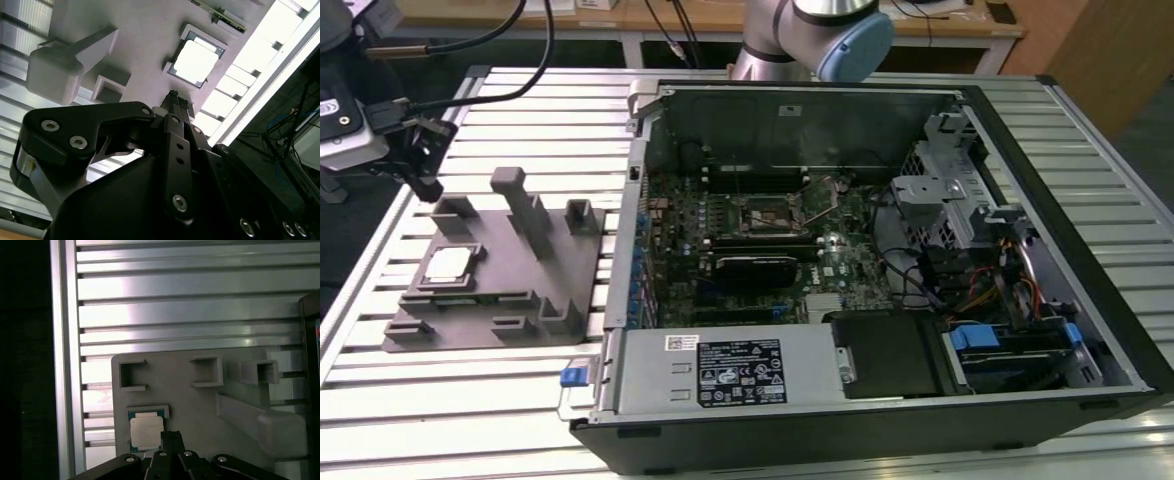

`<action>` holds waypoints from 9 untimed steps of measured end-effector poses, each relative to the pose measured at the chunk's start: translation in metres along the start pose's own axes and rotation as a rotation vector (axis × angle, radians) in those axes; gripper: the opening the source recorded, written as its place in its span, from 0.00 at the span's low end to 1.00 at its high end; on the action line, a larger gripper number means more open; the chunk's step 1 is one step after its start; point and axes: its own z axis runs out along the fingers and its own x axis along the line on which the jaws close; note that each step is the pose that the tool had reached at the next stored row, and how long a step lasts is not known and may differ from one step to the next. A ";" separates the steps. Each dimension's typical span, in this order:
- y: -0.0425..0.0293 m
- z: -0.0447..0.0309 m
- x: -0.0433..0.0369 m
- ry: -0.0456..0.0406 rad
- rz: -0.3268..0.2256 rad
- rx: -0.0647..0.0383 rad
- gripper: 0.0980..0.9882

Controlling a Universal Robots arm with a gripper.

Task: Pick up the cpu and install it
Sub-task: 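Pick up the cpu and move it towards the insertion slot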

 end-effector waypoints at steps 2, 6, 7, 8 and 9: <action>-0.0001 0.0008 0.0004 0.0000 0.000 0.000 0.01; -0.0003 0.0033 0.0008 -0.0001 0.000 0.000 0.01; -0.0003 0.0042 0.0009 0.0000 0.000 0.000 0.01; -0.0004 0.0052 0.0010 -0.0001 0.000 0.000 0.01; -0.0005 0.0061 0.0010 -0.0001 0.000 0.000 0.01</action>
